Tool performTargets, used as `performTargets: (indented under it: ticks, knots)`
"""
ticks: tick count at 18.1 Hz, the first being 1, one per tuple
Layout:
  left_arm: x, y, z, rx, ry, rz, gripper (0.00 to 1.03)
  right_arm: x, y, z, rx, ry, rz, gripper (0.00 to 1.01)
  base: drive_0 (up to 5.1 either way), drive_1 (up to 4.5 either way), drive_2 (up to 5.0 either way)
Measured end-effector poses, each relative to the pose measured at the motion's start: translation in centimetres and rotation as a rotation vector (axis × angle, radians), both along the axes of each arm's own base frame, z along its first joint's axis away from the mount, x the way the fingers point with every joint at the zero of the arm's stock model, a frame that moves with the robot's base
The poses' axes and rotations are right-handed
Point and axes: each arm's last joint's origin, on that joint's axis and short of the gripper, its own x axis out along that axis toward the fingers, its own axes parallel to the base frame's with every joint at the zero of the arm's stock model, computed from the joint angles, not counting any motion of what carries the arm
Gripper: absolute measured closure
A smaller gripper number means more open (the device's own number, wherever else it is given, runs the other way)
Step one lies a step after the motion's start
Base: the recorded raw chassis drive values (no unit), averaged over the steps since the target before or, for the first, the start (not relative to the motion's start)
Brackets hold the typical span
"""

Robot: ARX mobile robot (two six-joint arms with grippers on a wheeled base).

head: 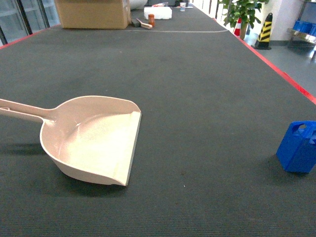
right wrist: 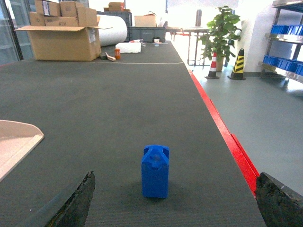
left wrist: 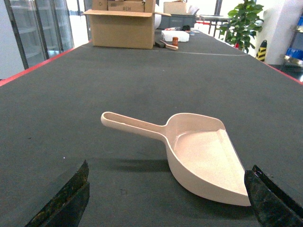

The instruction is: Place part in tray to right shelf

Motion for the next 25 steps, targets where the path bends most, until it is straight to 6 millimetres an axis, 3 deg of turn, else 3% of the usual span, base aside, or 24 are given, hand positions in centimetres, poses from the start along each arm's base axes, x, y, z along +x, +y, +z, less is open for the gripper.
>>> performTargets:
  ticks: [16, 17, 18, 21, 23, 25]
  knots:
    - [0.0, 0.0, 0.0, 0.0, 0.0, 0.001, 0.05, 0.0, 0.0, 0.0, 0.0, 0.0, 0.0, 0.03, 0.0, 0.0, 0.0]
    - [0.0, -0.1, -0.2, -0.008, 0.064, -0.01, 0.05, 0.0, 0.0, 0.0, 0.0, 0.0, 0.0, 0.03, 0.0, 0.0, 0.0]
    - [0.1, -0.5, -0.3, -0.051, 0.237, -0.051, 0.05, 0.0, 0.0, 0.0, 0.0, 0.0, 0.0, 0.03, 0.0, 0.0, 0.0]
    - [3.9, -1.4, 1.3, -0.278, 0.259, -0.134, 0.05, 0.0, 0.0, 0.0, 0.0, 0.0, 0.0, 0.03, 0.0, 0.0, 0.0]
    - [9.0, -1.3, 2.8, -0.454, 0.229, -0.124, 0.05, 0.0, 0.0, 0.0, 0.0, 0.0, 0.0, 0.03, 0.0, 0.0, 0.0]
    - [14.0, -0.6, 1.3, -0.6, 0.305, -0.099, 0.05, 0.0, 0.0, 0.0, 0.0, 0.0, 0.0, 0.03, 0.0, 0.0, 0.0]
